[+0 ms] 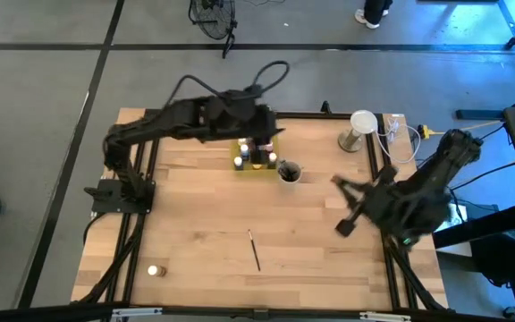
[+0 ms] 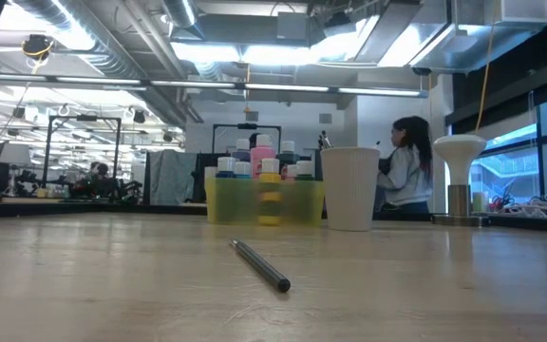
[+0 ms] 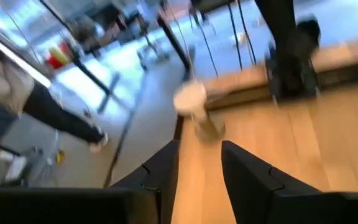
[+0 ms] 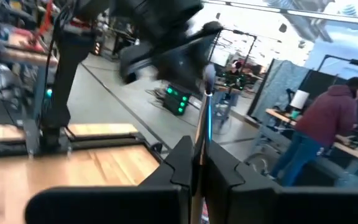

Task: Pick & Place Paint Supplies
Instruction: Put the black paintbrush into the white cup

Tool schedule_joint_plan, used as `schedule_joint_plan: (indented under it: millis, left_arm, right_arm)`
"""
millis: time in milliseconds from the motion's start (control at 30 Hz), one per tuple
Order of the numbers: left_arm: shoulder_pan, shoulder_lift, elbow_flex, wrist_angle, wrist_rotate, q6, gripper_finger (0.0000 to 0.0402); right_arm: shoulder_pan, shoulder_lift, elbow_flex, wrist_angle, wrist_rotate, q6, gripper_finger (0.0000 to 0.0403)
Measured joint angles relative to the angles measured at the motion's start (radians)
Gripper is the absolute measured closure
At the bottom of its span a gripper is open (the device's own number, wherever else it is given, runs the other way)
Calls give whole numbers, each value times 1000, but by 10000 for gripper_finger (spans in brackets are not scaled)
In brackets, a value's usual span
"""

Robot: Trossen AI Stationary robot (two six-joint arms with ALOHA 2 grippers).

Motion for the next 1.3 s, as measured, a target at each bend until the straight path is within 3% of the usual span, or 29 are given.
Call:
schedule_joint_plan:
  millis: [367,467,533,600,667,767,800,833,900,967,1100,1300]
  left_arm:
    - [55,-138,0,-573,4,-246,289]
    - [61,-147,0,-647,4,-278,291]
    - [60,-150,0,-654,4,-281,292]
    - [60,-154,0,-659,6,-280,292]
    - [57,-156,0,-659,6,-263,291]
    - [57,-156,0,-658,6,-243,291]
    - [57,-156,0,-658,6,-237,291]
    - [57,-156,0,-659,6,-230,292]
    - [57,-156,0,-658,6,-221,293]
    - [57,-155,0,-659,6,-213,294]
    - [57,-155,0,-654,7,-211,293]
    - [57,-155,0,-651,7,-237,295]
  right_arm:
    - [-15,-427,68,-240,-56,-67,387]
    - [-34,-559,68,-424,-32,-64,387]
    - [-33,-657,68,-644,-10,-6,387]
    - [-25,-753,67,-876,7,160,387]
    - [-12,-867,67,-1159,-43,432,387]
    - [1,-1030,62,-1562,-376,864,387]
    - [14,-1071,39,-1623,-449,977,387]
    - [29,-1104,-8,-1637,-459,1057,387]
    - [52,-1147,-135,-1598,-442,1080,387]
    - [61,-1171,-259,-1500,-448,987,387]
    - [73,-1165,-490,-1103,-446,700,387]
    - [5,-1140,-796,-431,-651,304,387]
